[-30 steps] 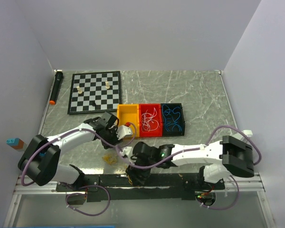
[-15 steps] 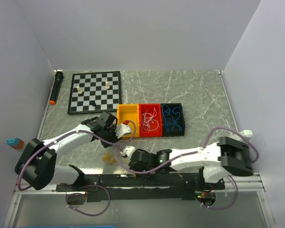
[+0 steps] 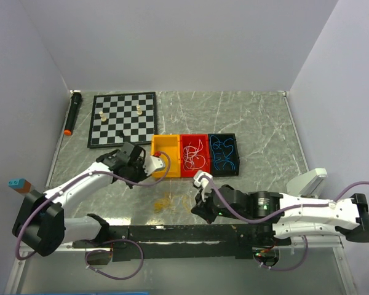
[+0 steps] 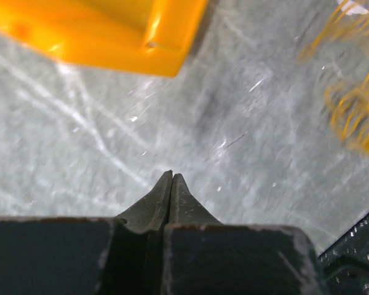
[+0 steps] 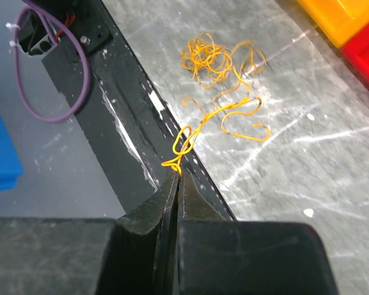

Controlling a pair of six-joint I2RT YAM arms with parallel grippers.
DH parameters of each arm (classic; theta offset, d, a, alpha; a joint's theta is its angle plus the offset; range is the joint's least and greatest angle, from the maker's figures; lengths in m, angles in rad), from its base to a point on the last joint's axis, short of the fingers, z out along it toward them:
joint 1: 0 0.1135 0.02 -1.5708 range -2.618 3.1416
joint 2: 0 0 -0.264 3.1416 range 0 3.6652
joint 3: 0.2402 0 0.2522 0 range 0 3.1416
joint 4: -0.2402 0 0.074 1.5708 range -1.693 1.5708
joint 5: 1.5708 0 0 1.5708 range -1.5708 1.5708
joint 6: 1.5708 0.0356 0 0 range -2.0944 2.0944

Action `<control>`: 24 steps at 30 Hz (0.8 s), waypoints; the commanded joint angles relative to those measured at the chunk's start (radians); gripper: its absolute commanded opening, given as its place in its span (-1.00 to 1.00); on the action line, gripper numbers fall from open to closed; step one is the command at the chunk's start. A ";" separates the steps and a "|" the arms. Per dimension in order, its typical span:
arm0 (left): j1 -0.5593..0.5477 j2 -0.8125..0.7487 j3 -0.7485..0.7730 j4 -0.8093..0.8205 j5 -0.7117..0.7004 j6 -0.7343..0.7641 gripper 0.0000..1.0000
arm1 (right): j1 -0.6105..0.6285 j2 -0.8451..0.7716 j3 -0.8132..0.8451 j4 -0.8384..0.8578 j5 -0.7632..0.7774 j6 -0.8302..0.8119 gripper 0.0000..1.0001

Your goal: Untangle the cables

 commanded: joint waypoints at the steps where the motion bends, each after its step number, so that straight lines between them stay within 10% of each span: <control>1: 0.023 -0.052 0.143 -0.089 0.041 0.010 -0.89 | -0.017 -0.062 -0.024 -0.029 0.002 -0.023 -1.00; 8: 0.014 -0.063 0.280 -0.198 0.363 -0.017 -0.28 | -0.061 0.005 0.008 0.013 -0.064 -0.069 -1.00; 24: -0.203 0.144 0.263 -0.022 0.539 -0.059 -0.19 | -0.135 -0.030 -0.032 0.068 -0.140 -0.049 -1.00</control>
